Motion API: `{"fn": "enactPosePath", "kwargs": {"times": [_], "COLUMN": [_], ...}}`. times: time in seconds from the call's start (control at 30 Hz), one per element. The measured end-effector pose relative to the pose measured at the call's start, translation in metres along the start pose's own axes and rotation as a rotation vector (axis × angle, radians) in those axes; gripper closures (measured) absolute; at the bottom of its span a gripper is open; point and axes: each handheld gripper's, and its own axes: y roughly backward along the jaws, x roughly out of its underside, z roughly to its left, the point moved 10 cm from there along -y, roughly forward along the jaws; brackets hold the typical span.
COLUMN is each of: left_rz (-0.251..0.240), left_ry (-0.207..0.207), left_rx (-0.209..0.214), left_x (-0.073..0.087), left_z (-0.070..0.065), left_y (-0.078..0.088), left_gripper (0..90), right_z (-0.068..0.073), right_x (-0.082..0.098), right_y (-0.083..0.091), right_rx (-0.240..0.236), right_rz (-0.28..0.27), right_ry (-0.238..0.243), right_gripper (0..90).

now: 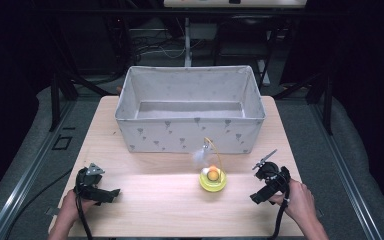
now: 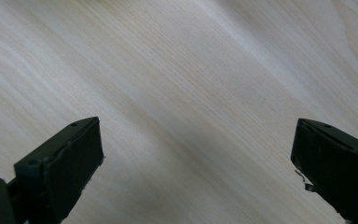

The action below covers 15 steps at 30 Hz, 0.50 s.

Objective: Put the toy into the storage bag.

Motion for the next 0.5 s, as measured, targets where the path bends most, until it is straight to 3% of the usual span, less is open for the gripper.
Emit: {"fn": "enactPosePath", "kwargs": {"times": [0.5], "left_rz": [-0.005], "left_ry": [0.0], "left_rx": [-0.003], "left_x": [0.0], "left_z": [0.0002], "left_y": [0.0], "left_gripper": [0.0], "right_z": [0.0101], "right_x": [-0.0054], "right_y": [0.0036], "right_rx": [0.002], "right_rz": [0.012], "right_ry": [0.056], "right_gripper": [2.4]}}
